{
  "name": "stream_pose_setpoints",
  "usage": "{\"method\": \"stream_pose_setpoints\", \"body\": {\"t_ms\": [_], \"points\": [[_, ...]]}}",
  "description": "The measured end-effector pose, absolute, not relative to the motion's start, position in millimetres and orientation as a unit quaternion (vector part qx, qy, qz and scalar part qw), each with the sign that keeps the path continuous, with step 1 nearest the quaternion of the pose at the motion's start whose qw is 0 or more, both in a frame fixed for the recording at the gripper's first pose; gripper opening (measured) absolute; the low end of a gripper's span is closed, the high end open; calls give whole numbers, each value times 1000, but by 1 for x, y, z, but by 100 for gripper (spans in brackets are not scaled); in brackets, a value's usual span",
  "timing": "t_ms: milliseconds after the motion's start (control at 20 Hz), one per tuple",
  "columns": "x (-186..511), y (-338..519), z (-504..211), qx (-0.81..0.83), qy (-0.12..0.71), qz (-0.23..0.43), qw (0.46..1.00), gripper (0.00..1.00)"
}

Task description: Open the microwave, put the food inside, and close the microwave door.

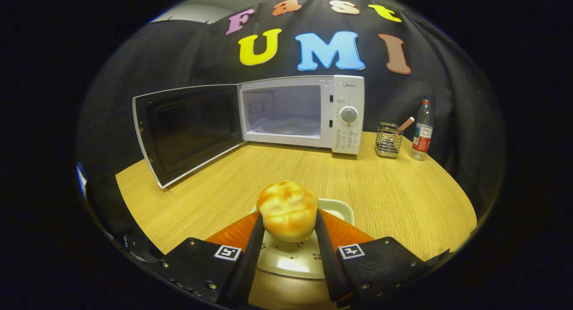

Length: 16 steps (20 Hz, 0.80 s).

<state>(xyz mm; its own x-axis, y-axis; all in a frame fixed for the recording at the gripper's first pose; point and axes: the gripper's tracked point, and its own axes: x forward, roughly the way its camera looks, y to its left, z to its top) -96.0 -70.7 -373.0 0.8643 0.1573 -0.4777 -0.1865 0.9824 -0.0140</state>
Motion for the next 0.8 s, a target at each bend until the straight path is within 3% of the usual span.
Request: {"method": "stream_pose_setpoints", "body": {"t_ms": [500, 800], "points": [[21, -20, -322, 27, 223, 113, 968, 64], [95, -7, -330, 15, 225, 87, 970, 64]]}}
